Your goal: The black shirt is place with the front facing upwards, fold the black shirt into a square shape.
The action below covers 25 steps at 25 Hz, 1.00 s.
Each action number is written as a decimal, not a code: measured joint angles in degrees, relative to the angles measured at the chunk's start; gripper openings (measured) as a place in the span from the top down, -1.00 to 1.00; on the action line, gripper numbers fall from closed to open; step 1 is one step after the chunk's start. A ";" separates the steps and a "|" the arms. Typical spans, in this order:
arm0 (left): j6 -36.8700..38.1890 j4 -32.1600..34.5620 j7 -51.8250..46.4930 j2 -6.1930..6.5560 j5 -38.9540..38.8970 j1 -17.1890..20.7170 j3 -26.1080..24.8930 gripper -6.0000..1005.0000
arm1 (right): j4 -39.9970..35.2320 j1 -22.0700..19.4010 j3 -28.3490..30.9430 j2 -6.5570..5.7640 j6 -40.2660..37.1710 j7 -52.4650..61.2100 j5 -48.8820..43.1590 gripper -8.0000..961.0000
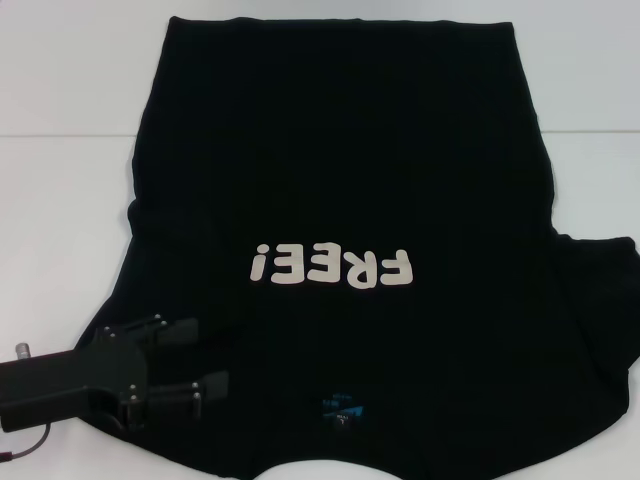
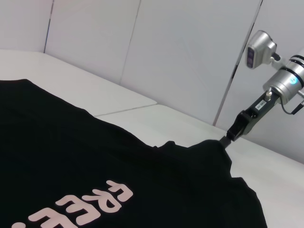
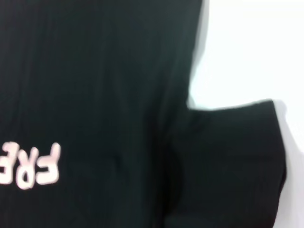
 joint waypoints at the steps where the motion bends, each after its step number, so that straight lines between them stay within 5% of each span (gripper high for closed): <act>1: 0.04 0.00 0.00 0.00 0.01 0.01 -0.08 -0.74 | -0.56 -0.03 0.08 -0.03 -0.22 -0.12 0.52 0.98; 11: 0.12 0.00 0.01 0.11 0.18 0.15 -0.31 -0.74 | -3.91 1.39 -0.41 0.06 -1.65 -1.12 3.10 0.98; 25: 0.05 0.00 -0.06 0.26 0.40 -0.19 -0.31 -0.74 | -4.78 7.51 -6.73 1.77 -3.70 -2.51 4.29 0.98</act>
